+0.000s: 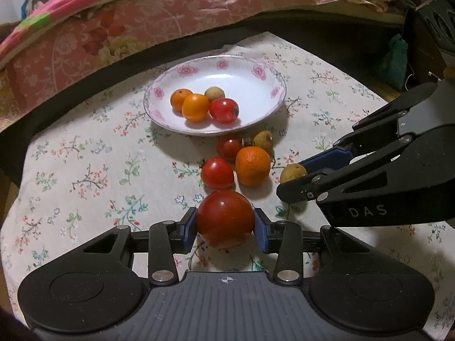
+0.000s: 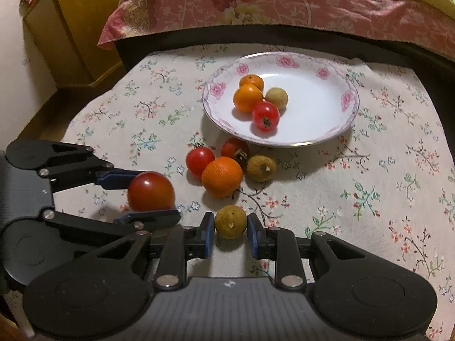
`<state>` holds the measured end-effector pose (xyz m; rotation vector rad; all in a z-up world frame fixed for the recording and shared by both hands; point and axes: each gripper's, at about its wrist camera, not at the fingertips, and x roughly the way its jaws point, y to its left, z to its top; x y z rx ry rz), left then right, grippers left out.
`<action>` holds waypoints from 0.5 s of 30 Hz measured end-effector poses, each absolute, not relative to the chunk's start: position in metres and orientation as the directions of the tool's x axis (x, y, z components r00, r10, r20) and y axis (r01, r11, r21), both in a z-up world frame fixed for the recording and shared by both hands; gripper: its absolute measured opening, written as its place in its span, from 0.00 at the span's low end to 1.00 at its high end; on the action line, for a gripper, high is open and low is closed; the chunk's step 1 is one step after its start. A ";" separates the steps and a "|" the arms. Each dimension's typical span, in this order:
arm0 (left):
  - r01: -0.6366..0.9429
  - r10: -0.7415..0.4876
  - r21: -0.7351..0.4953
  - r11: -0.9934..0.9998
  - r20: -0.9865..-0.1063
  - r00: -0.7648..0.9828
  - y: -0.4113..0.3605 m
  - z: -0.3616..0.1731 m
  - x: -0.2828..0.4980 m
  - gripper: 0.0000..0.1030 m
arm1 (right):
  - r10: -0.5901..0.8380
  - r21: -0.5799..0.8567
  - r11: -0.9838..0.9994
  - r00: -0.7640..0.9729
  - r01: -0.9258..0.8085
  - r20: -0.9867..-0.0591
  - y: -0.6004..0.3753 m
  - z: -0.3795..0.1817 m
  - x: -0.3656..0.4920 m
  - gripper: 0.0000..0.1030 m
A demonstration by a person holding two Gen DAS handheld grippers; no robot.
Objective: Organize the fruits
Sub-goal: 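Carry the tomato and tan fruit toward the white plate with both grippers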
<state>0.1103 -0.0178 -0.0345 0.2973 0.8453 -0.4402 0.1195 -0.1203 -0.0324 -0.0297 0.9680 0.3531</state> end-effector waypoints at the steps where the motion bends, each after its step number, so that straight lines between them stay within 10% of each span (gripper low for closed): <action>1: 0.485 -0.255 0.079 0.871 -0.771 0.584 -0.018 -0.034 0.111 0.48 | 0.282 0.133 0.943 0.519 -0.306 -0.807 -0.120 -0.031 0.119 0.25; 15: 0.485 -0.259 0.087 0.870 -0.755 0.602 -0.022 -0.026 0.114 0.48 | 0.285 0.138 0.946 0.545 -0.294 -0.788 -0.121 -0.021 0.120 0.25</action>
